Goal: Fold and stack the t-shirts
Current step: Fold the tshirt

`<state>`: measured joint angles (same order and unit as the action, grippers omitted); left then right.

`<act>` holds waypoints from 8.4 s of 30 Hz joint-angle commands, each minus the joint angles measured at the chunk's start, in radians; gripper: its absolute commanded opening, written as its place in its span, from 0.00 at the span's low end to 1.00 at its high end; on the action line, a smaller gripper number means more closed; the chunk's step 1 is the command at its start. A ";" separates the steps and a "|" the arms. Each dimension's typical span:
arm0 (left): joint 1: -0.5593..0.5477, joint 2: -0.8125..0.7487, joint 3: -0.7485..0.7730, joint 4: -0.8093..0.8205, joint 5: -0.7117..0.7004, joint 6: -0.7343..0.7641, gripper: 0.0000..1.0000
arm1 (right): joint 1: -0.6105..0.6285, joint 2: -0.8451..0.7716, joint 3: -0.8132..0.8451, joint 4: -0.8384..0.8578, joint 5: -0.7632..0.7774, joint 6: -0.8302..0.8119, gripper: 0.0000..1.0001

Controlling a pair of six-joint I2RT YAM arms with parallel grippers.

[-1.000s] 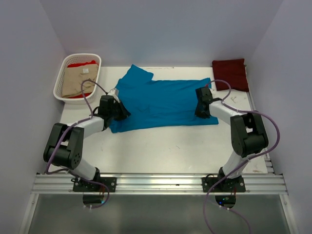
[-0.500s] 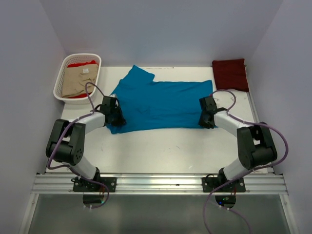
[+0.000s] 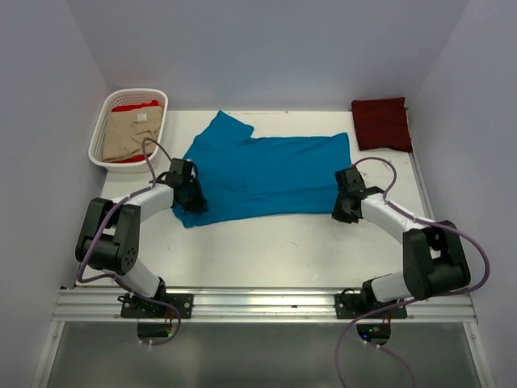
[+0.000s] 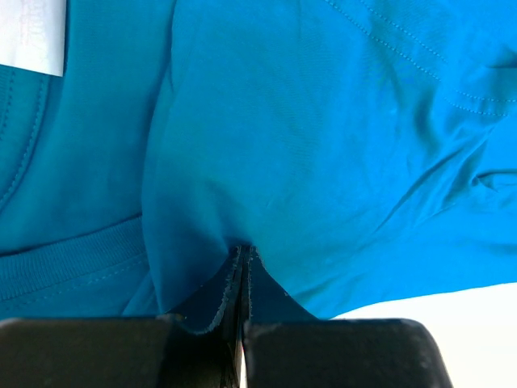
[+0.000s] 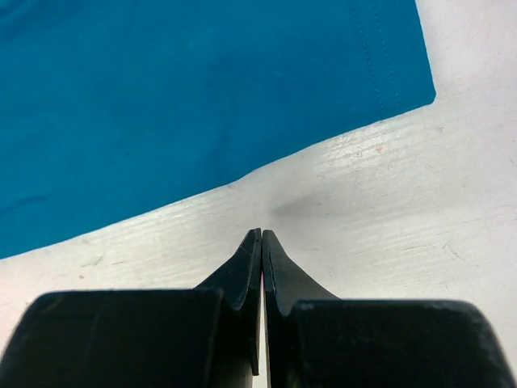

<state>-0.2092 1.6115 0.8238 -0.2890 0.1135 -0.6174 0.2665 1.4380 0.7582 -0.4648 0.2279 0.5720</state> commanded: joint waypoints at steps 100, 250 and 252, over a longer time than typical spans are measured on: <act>0.131 0.843 1.307 -0.053 0.078 0.318 0.69 | 0.039 -0.194 0.319 -0.238 -0.119 -0.132 0.83; 0.180 0.323 0.758 0.004 0.132 0.231 0.00 | -0.300 0.414 0.727 0.121 -0.187 -0.090 0.00; 0.180 0.285 0.690 -0.004 0.132 0.228 0.00 | -0.300 0.383 0.707 0.109 -0.188 -0.093 0.00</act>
<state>-0.0368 1.9709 1.5841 -0.2779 0.2684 -0.3790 -0.0334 1.8809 1.4994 -0.3717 0.0345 0.4923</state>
